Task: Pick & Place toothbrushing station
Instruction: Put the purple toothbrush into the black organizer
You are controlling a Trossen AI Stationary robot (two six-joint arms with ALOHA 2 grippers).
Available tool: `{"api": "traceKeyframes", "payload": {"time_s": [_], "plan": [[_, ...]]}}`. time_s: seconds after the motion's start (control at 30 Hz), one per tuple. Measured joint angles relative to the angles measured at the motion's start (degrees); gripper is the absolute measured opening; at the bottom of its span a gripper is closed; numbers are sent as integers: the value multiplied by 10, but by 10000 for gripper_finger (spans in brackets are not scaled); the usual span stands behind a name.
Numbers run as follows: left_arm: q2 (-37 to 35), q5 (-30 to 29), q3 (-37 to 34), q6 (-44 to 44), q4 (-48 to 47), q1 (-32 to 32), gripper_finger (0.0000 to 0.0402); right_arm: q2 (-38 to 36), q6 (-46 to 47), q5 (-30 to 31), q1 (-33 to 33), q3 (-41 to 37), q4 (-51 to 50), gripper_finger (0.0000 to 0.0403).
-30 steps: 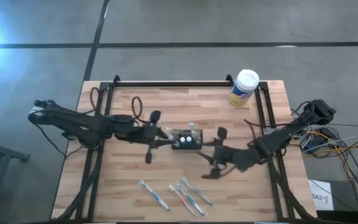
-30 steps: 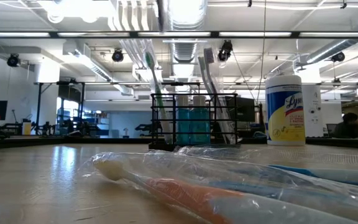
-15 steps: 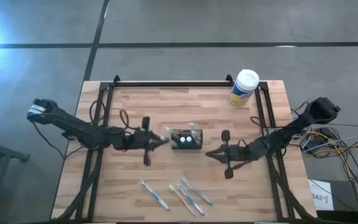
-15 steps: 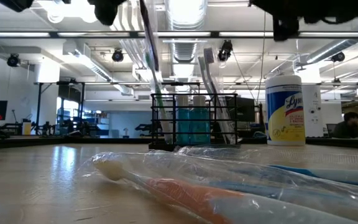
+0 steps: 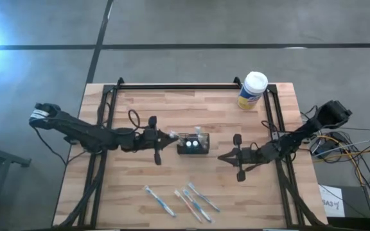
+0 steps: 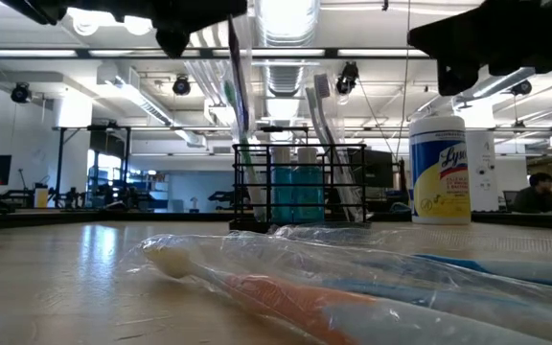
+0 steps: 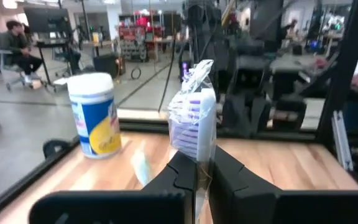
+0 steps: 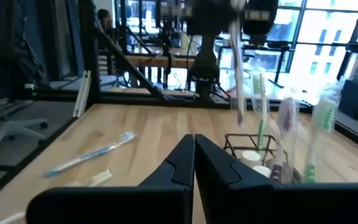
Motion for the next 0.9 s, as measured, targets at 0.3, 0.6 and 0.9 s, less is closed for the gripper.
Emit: {"api": "traceKeyframes", "payload": {"time_s": [0.3, 0.6, 0.9], "plan": [[55, 0, -1, -11, -2, 0, 16, 0, 2, 1, -1, 13, 1, 8], [130, -8, -1, -13, 29, 5, 16, 1, -1, 2, -1, 15, 0, 8], [197, -7, -2, -25, 78, 18, 16, 1, 1, 2, -1, 15, 0, 8]]}}
